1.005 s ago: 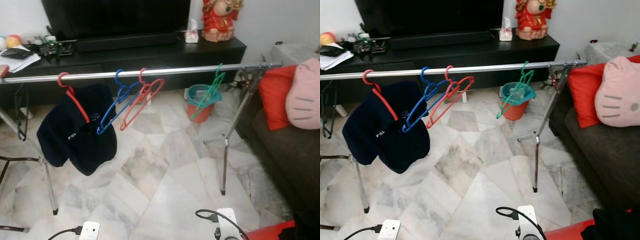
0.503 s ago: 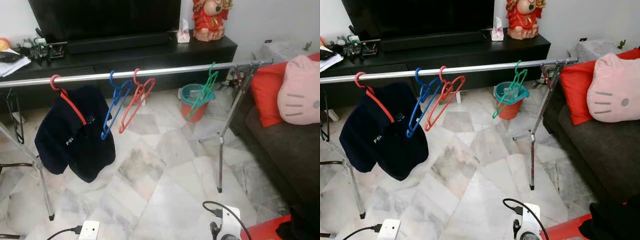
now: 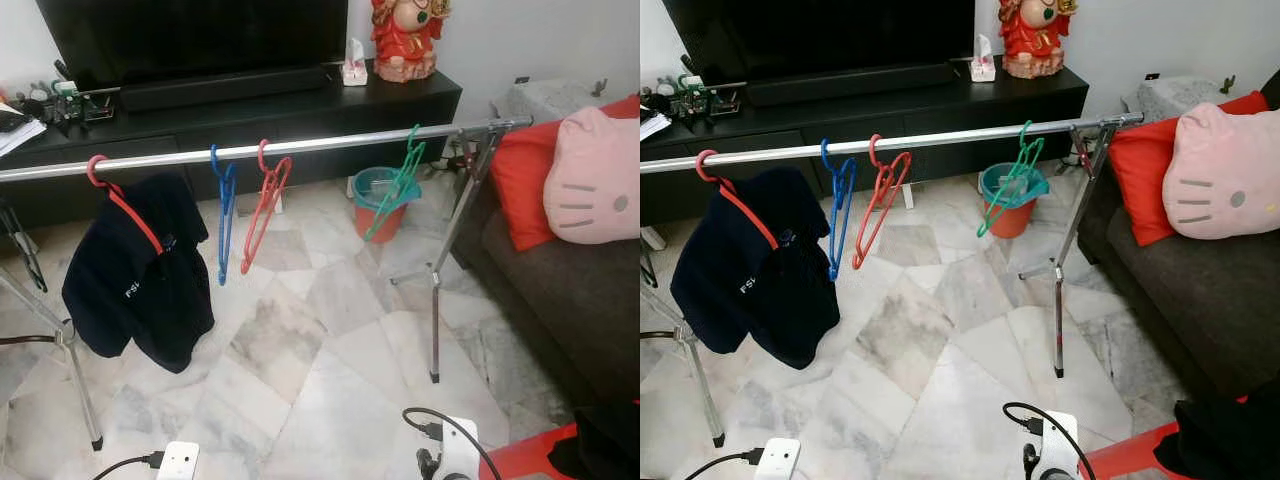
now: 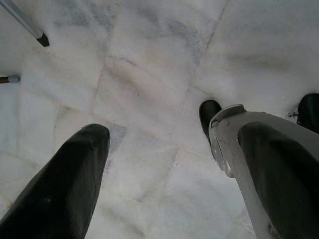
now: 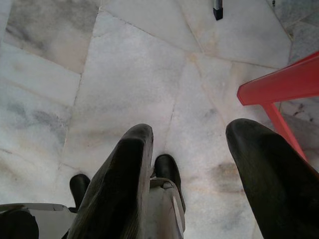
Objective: Hang hanger
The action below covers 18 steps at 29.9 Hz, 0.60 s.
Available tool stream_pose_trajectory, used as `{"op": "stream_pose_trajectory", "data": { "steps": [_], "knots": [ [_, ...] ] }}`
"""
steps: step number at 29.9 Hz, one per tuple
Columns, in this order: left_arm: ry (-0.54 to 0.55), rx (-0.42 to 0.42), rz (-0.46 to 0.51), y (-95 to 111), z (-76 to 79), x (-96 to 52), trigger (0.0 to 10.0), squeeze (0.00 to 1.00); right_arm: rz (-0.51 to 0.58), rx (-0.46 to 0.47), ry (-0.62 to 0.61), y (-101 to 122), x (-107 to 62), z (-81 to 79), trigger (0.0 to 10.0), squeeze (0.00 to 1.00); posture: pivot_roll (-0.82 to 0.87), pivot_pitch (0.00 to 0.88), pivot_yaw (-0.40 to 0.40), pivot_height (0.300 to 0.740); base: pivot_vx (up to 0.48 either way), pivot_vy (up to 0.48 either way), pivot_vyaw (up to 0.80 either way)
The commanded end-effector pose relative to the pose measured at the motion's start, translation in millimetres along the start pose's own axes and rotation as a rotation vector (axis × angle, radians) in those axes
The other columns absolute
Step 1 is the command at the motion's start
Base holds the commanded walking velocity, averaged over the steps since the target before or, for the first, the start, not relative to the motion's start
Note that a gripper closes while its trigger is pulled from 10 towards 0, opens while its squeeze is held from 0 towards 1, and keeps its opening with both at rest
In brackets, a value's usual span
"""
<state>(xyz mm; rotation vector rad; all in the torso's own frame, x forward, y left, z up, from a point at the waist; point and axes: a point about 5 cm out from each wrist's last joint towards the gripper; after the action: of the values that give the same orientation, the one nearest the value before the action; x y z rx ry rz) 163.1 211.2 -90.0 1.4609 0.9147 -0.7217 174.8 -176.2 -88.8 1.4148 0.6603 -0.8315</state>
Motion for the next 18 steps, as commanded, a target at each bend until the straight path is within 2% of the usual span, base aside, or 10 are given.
{"op": "stream_pose_trajectory", "data": {
  "steps": [1,4,10,13,15,18],
  "knots": [
    [0.002,0.029,-0.024,-5.7,-3.8,-0.8,10.0,0.0,-0.019,-0.013,0.009,-5.0,-0.8,-1.1,10.0,0.0,0.0,0.0,0.028,0.74,0.0,-0.24,-0.69],
    [0.005,0.029,-0.023,-5.5,-4.1,-0.8,10.0,0.0,-0.019,-0.016,0.01,-5.3,-0.9,-1.0,10.0,0.0,0.0,0.0,0.026,0.74,0.0,-0.282,-0.69],
    [0.013,0.048,-0.027,-4.3,-4.9,-0.5,10.0,0.0,-0.017,-0.026,-0.001,-4.3,-0.7,-0.2,10.0,0.0,0.0,0.0,0.026,0.74,0.0,0.0,-0.69],
    [0.017,0.046,-0.018,-3.8,-5.1,-0.6,10.0,0.0,-0.018,-0.026,0.0,-4.6,-0.8,-0.1,10.0,0.0,0.0,0.0,0.026,0.74,0.0,-0.416,-0.69],
    [0.03,0.017,-0.02,-4.5,-5.6,-0.6,10.0,0.0,-0.018,-0.028,0.002,-4.5,-0.7,-0.2,10.0,0.0,0.0,0.0,0.026,0.74,0.0,0.0,-0.69],
    [0.02,0.041,-0.023,-3.9,-5.4,-0.5,10.0,0.0,-0.017,-0.025,-0.007,-4.7,-0.8,0.5,10.0,0.0,0.0,0.0,0.026,0.74,0.0,0.0,-0.69]
  ]
}}
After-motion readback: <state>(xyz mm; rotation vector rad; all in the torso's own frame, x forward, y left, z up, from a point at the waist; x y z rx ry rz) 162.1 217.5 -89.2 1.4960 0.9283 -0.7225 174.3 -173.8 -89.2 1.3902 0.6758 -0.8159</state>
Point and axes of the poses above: a point about 5 cm out from each wrist's last joint towards the gripper, its own x axis pointing out of the wrist towards the gripper, its own y axis along the axis of the wrist's last joint, z = x × y, and after that the axes turned 7 degrees about -x, right-handed
